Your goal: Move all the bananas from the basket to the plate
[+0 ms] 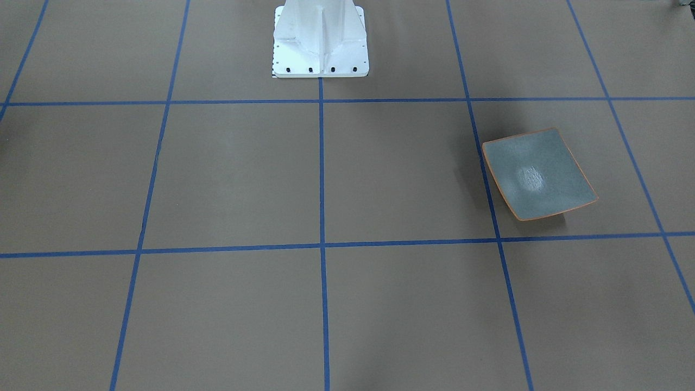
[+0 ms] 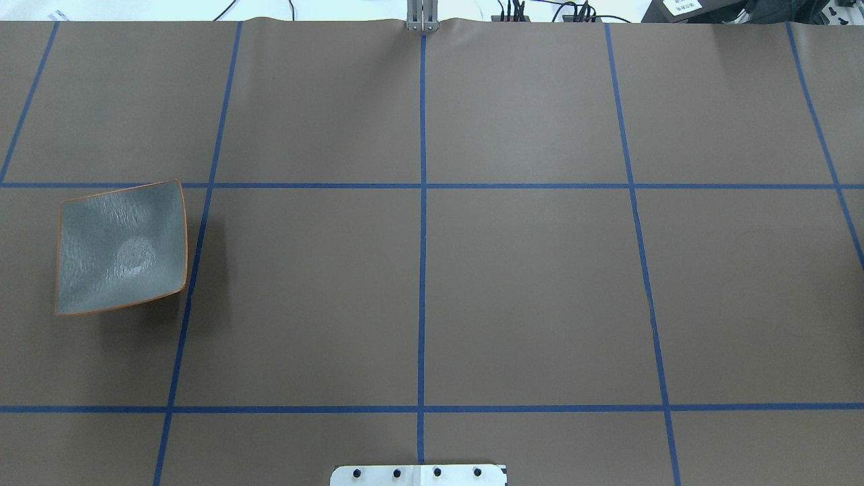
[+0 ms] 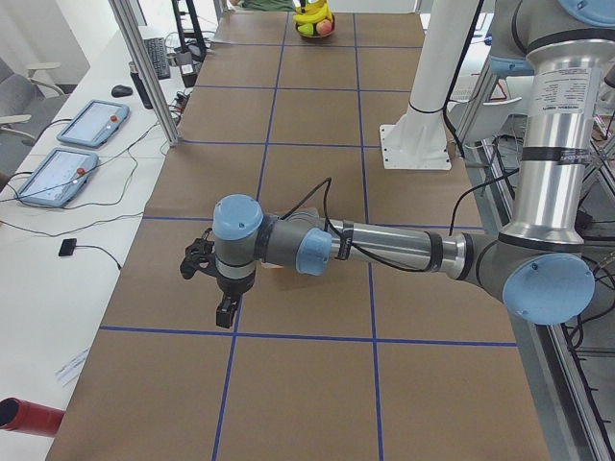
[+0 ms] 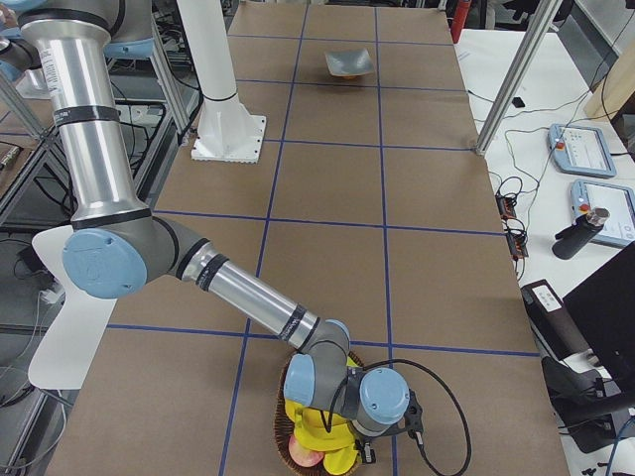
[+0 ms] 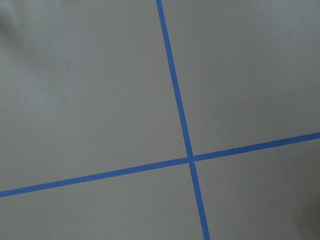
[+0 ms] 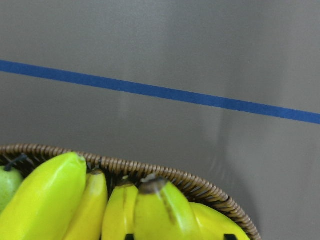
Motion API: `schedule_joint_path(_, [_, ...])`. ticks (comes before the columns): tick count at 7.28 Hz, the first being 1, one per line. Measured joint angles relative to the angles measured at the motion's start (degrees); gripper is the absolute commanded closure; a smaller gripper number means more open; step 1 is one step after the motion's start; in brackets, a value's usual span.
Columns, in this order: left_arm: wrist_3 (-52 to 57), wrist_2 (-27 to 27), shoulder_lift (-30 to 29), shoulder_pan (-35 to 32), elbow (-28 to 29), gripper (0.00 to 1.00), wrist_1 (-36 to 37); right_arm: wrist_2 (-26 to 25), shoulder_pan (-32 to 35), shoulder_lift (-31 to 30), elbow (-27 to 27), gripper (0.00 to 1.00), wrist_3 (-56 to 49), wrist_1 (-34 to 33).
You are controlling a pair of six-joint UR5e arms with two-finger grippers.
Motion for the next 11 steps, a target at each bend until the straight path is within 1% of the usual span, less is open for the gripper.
schedule_joint_path(3, [-0.4,0.0,-0.1,0.0,0.1,0.0,0.1,0.0,0.0,0.2,5.6,1.0,0.3,-6.9])
schedule_joint_path(6, [-0.6,0.0,-0.2,0.0,0.3,0.0,0.1,-0.1,0.0,0.5,9.4,1.0,0.0,-10.5])
schedule_joint_path(7, [-0.6,0.0,-0.2,0.0,0.3,0.0,0.1,-0.3,0.1,0.7,12.6,1.0,-0.3,-14.0])
schedule_joint_path(8, [-0.6,0.0,-0.2,0.0,0.2,0.0,0.1,-0.3,0.3,1.4,16.7,1.0,-0.5,-19.1])
schedule_joint_path(9, [-0.7,-0.1,-0.2,0.0,0.1,0.0,0.2,-0.3,0.5,3.5,20.6,1.0,-0.6,-25.2])
schedule_joint_path(10, [-0.7,-0.1,-0.2,0.0,0.1,0.0,0.1,0.1,0.2,6.2,23.2,1.0,-0.3,-30.4])
schedule_joint_path(11, [-0.7,-0.1,-0.3,0.0,0.0,0.0,0.1,1.9,-1.0,8.8,24.7,1.0,1.1,-33.9])
